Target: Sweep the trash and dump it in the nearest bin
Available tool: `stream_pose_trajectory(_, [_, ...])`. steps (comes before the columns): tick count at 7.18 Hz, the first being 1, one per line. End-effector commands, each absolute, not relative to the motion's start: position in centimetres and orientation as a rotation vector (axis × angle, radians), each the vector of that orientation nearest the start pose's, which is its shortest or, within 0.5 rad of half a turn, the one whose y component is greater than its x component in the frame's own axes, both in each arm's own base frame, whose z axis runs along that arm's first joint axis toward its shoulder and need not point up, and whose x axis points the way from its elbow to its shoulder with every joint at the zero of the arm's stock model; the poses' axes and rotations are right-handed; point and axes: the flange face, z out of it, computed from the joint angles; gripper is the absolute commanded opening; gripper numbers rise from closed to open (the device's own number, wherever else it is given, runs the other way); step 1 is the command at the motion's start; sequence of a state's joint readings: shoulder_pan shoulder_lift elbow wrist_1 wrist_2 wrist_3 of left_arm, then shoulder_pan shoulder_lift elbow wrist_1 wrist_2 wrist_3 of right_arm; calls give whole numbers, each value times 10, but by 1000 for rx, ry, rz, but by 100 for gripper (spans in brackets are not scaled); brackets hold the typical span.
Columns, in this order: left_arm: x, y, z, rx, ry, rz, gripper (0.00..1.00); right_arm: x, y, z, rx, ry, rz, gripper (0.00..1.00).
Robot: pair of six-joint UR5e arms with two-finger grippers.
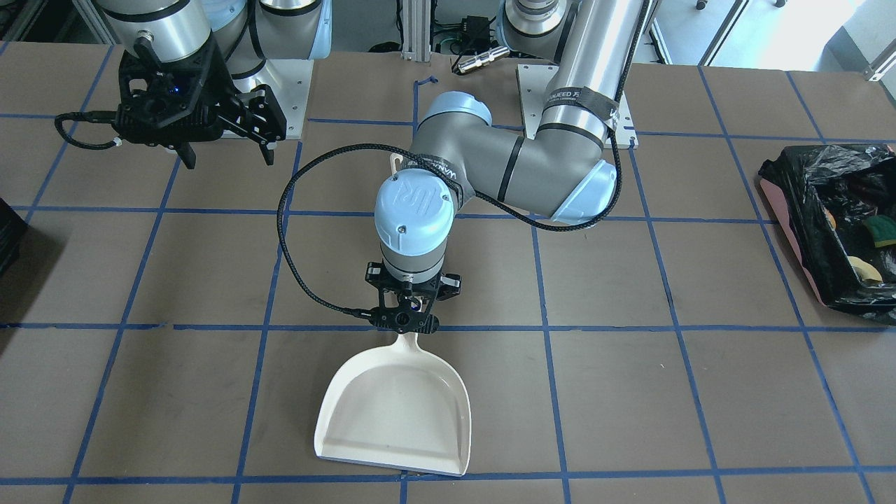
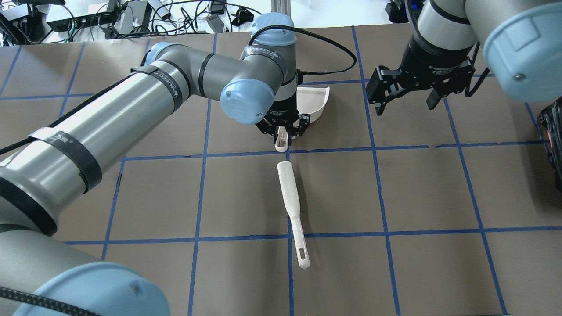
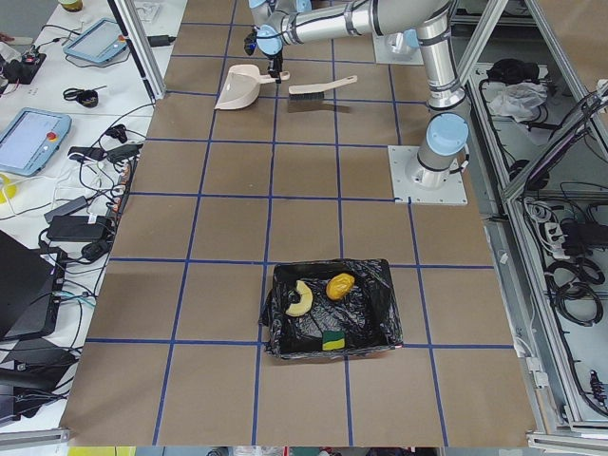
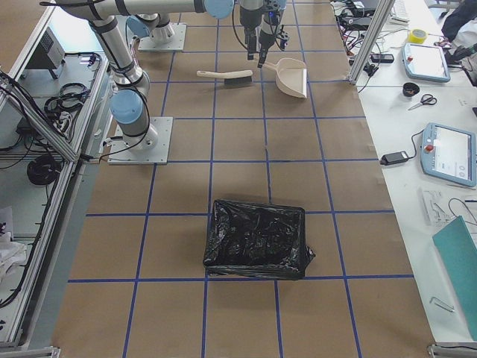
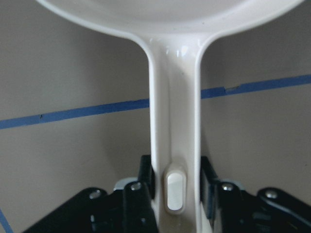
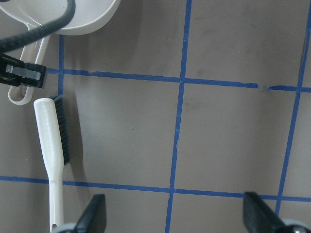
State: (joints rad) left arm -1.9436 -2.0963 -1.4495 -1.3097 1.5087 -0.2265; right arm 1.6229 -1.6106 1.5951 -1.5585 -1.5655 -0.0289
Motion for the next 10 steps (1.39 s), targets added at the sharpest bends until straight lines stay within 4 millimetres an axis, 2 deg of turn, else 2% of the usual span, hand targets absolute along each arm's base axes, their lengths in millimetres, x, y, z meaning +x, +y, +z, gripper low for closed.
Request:
stream_pose_trajectory(1, [-375,-560,263,159,3187,273,0,158,-468,494,-127,3134,-5,100])
stream_pose_trajectory(4, [-377,-556,254,120,3176,300,0,159,-467,491,-130,3137,7,100])
stream_pose_trajectory(5, [-378,-555,256,123,3177,296,6,159,-467,492,-130,3133,0,100])
stream_pose_trajectory(6, [-383,-552,255,120,3175,296,32,159,-468,491,-132,3136,5,100])
stream_pose_trajectory(7, [-386,-550,255,111,3173,296,79,160,-467,492,-147,3135,2,100])
stream_pose_trajectory(8, [-386,-550,257,111,3174,291,100,158,-467,492,-147,3141,0,100])
stream_pose_trajectory(9, [-385,-550,263,130,3171,270,100,160,-467,493,-149,3135,-2,100])
stream_pose_trajectory(10, [-383,-548,287,150,3184,218,100,159,-467,492,-149,3138,2,100])
